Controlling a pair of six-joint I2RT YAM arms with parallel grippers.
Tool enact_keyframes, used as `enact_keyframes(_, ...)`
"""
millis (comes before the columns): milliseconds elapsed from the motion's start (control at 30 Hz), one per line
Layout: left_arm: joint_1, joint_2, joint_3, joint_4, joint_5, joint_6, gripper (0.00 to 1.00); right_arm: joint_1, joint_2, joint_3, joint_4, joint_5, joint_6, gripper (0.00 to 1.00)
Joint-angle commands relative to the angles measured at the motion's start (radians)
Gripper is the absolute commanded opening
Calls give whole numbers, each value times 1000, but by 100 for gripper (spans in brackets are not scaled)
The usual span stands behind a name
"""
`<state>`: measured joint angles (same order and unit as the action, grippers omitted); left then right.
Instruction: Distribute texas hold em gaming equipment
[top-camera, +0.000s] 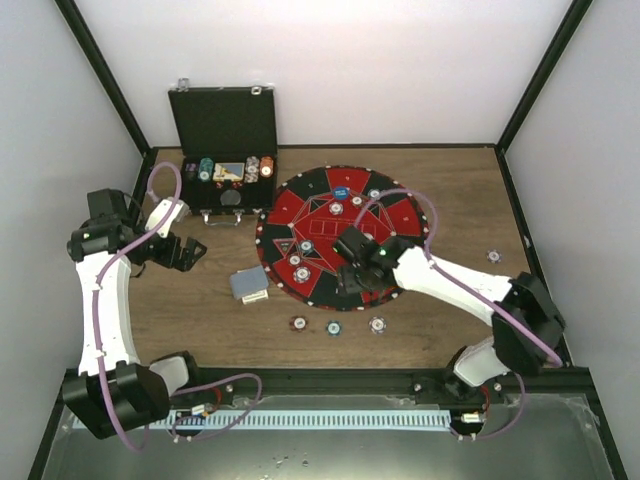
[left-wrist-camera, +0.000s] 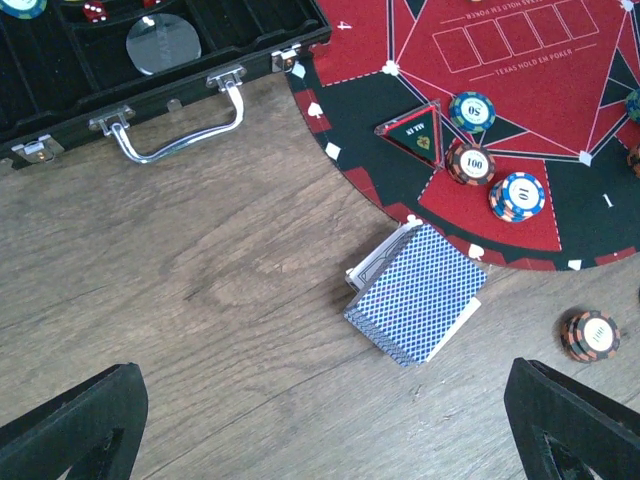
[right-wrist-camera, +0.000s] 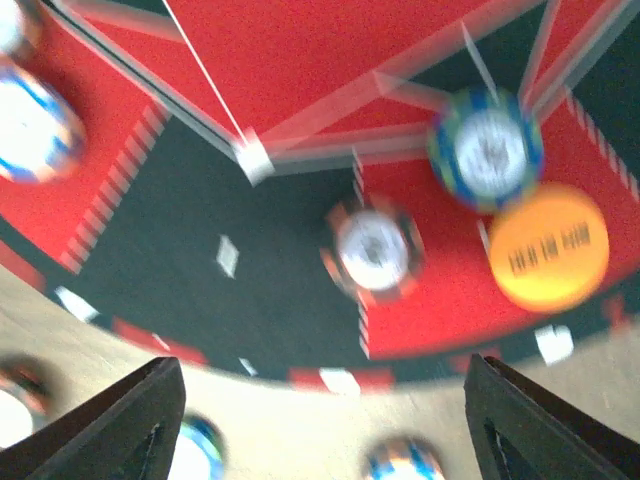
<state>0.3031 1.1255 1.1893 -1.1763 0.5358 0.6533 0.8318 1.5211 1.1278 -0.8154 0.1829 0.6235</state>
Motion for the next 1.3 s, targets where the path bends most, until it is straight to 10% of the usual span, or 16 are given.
enact_keyframes(0,2,-29,-26,20,16,-7,100,47,-153,-202,-20,-27,164,80)
enact_keyframes(800,2,-34,-4,7,19,-3,100,93,-101,-433,117,-141,223,76)
enact_keyframes(1267,2,-35,-16,19,17,-2,100,105,-78,-424,104,-103,246,39)
